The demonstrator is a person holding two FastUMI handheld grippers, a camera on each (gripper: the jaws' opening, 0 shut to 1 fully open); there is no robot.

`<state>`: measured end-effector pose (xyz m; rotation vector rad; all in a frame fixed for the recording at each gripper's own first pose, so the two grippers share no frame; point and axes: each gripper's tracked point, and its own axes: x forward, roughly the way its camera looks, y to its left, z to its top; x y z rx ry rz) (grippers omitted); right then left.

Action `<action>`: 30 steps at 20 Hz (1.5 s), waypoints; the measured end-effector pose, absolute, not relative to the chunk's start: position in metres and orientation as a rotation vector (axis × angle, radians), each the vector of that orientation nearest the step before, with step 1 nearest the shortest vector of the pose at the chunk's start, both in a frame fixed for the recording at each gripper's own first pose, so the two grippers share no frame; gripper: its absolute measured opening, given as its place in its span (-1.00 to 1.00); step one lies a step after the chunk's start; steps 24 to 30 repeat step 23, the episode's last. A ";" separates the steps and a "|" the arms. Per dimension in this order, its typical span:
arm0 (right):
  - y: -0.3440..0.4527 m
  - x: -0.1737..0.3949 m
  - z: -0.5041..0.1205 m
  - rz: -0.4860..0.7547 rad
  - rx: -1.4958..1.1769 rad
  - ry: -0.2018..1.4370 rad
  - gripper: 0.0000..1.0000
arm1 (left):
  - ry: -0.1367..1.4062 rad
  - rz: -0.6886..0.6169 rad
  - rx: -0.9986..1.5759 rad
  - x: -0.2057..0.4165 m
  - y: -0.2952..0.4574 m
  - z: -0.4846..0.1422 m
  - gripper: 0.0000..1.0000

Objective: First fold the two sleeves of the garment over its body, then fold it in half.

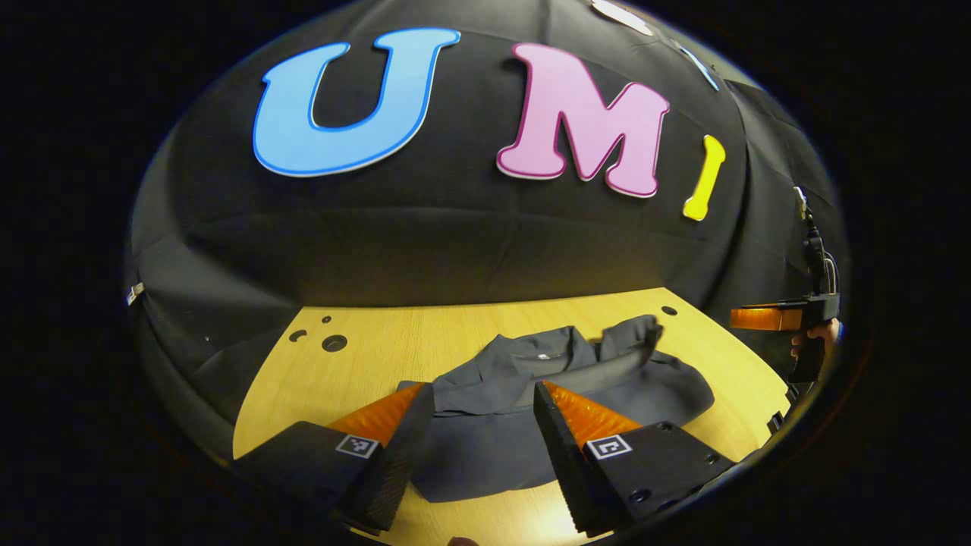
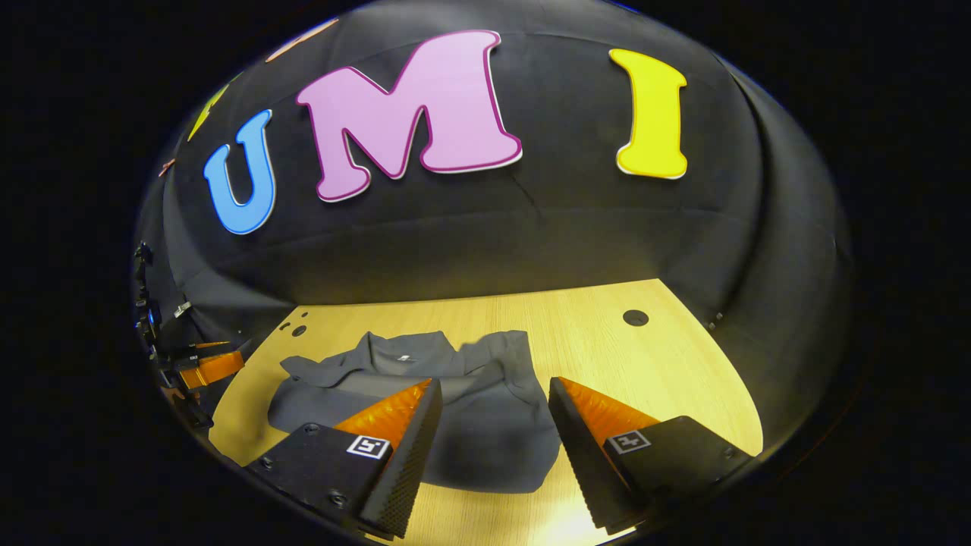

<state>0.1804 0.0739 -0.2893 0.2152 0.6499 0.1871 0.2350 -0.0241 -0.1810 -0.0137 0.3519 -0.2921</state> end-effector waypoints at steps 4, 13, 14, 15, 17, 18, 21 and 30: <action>0.085 0.155 -0.251 0.217 0.219 0.592 0.76 | 0.315 -0.319 -0.061 0.198 -0.032 -0.158 0.68; 0.120 0.089 -0.195 0.305 0.145 0.487 0.87 | 0.282 -0.352 -0.027 0.121 -0.037 -0.133 0.88; 0.123 0.083 -0.195 0.310 0.139 0.485 0.89 | 0.279 -0.352 -0.027 0.116 -0.037 -0.132 0.88; 0.125 0.080 -0.195 0.314 0.143 0.487 0.89 | 0.281 -0.346 -0.025 0.110 -0.036 -0.131 0.88; 0.133 0.071 -0.196 0.315 0.172 0.513 0.95 | 0.293 -0.339 -0.025 0.100 -0.036 -0.135 0.88; 0.136 0.070 -0.198 0.317 0.178 0.521 0.94 | 0.302 -0.331 -0.033 0.094 -0.036 -0.137 0.88; 0.140 0.067 -0.207 0.332 0.165 0.542 0.95 | 0.318 -0.320 -0.065 0.081 -0.036 -0.143 0.89; 0.145 0.069 -0.212 0.349 0.166 0.549 0.94 | 0.319 -0.320 -0.040 0.077 -0.035 -0.148 0.88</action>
